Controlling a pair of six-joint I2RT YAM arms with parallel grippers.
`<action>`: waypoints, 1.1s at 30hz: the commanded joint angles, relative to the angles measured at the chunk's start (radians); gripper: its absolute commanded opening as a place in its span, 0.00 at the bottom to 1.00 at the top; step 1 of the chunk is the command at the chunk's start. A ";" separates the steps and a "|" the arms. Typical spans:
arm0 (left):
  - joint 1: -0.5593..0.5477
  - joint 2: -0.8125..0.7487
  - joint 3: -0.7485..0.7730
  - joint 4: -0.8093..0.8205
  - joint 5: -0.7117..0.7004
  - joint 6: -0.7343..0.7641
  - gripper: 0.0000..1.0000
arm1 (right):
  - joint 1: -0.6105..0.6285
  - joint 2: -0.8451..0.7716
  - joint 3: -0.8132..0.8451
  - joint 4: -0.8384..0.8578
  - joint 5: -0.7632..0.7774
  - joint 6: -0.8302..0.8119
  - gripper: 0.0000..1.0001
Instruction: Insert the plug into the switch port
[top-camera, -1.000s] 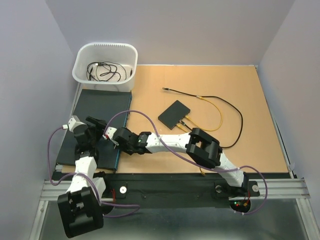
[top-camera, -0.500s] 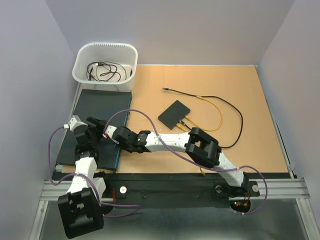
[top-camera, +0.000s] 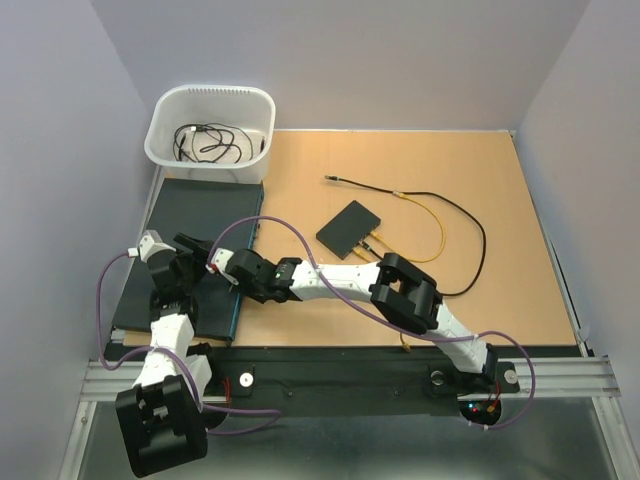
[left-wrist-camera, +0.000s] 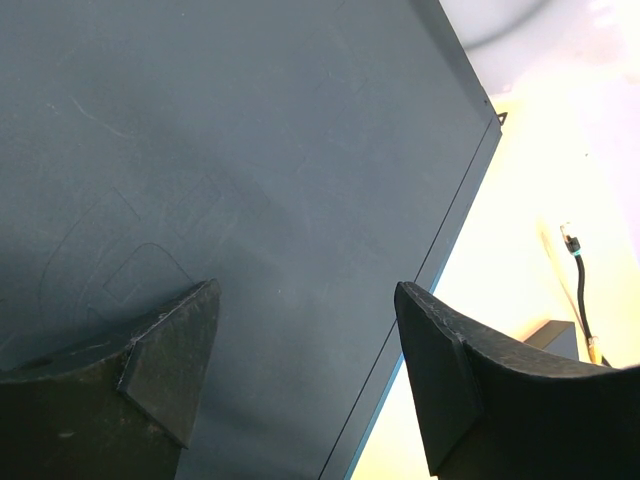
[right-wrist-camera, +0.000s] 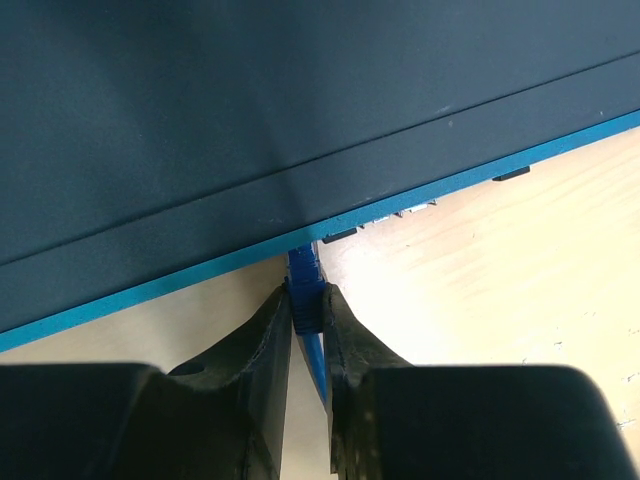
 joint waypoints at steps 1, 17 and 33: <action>0.007 -0.008 -0.007 0.055 0.014 0.018 0.81 | 0.011 0.014 0.053 -0.012 -0.020 0.017 0.01; 0.005 -0.010 -0.010 0.061 0.017 0.019 0.80 | 0.052 0.028 0.080 -0.032 -0.003 0.043 0.00; 0.007 -0.007 -0.010 0.064 0.026 0.022 0.80 | 0.071 0.079 0.225 -0.077 -0.043 -0.033 0.01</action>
